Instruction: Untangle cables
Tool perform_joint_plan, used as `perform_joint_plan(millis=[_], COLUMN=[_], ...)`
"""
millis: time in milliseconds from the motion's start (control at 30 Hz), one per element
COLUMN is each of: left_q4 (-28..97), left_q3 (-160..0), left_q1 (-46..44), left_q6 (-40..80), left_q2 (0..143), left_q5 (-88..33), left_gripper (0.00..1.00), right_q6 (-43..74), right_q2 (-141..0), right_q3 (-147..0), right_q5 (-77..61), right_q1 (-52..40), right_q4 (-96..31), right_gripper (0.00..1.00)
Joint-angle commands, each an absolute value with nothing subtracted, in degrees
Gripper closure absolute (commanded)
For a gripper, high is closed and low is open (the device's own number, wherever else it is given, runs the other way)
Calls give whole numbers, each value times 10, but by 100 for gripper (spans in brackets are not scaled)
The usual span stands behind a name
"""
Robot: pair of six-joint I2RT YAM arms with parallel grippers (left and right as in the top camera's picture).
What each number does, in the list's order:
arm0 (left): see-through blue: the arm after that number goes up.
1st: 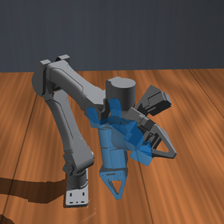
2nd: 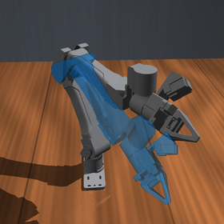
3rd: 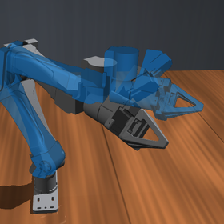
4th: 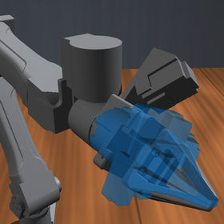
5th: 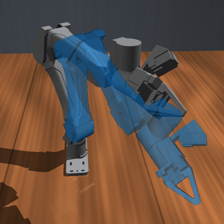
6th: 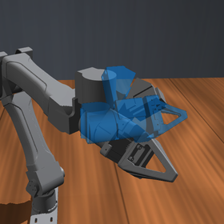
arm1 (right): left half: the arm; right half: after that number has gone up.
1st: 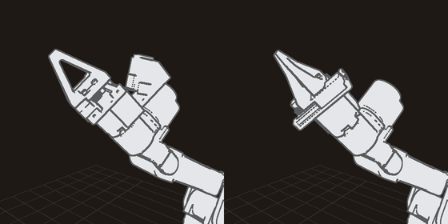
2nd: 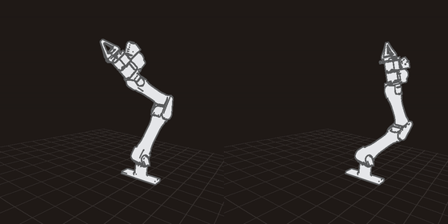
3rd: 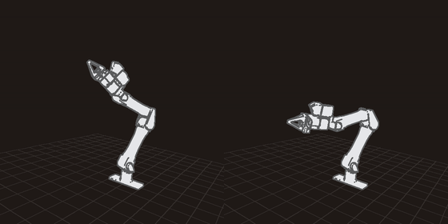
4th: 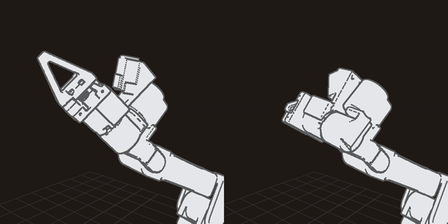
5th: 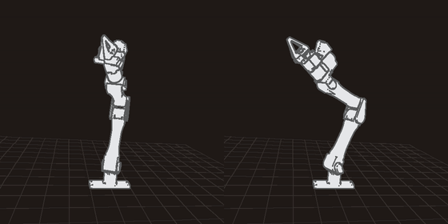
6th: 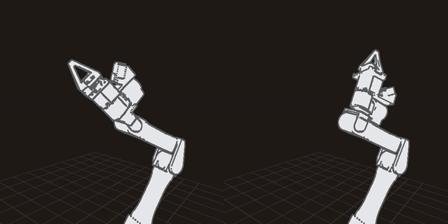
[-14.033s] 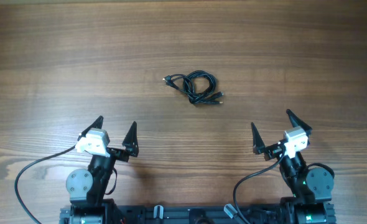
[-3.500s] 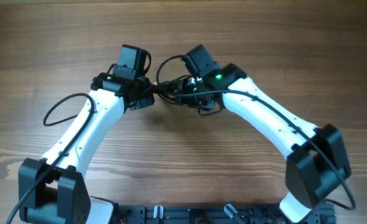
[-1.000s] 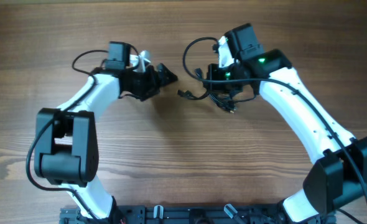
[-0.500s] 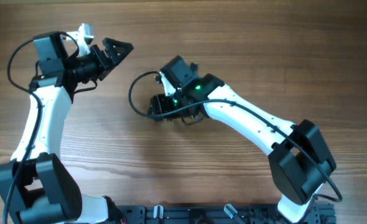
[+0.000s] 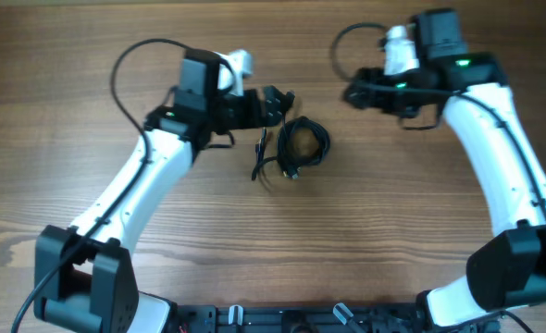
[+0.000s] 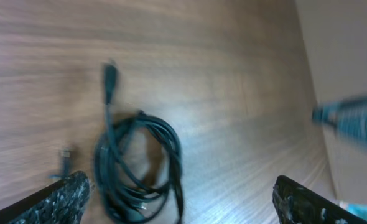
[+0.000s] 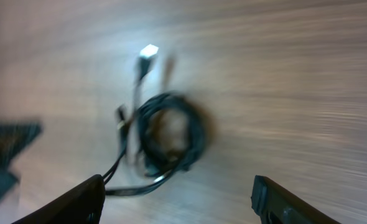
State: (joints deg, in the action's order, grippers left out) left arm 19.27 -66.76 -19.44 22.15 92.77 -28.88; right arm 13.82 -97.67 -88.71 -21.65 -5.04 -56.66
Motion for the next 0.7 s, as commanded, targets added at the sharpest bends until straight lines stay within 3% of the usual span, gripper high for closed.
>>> perform_joint_plan(millis=[0, 100, 267, 333, 500, 533, 567, 667], left_q4=[192, 189, 185, 185, 224, 229, 238, 249], left_q3=[-671, -671, -671, -671, -671, -671, -671, -671], left_q1=[-277, -337, -388, -390, -390, -390, -390, -390], left_q6=[245, 295, 382, 397, 397, 402, 429, 488], left_q2=[949, 995, 1059, 1067, 1077, 1083, 1096, 1129], left_q5=[-219, -162, -83, -67, -37, -37, -37, -40], left_gripper=[16, 22, 34, 51, 74, 81, 94, 96], right_q6=[143, 140, 135, 135, 135, 135, 135, 135], right_q2=[-979, -979, -979, -979, -980, -980, -980, -980], right_q3=[-892, -891, -885, -885, -885, -885, -885, -885], right_q5=[-186, -195, -200, -200, -200, -200, -200, -199], right_q1=[29, 84, 86, 80, 52, 46, 37, 17], right_q4=[-562, -571, -571, -571, -549, -546, -540, -533], right_gripper=[21, 19, 19, 19, 19, 19, 19, 19])
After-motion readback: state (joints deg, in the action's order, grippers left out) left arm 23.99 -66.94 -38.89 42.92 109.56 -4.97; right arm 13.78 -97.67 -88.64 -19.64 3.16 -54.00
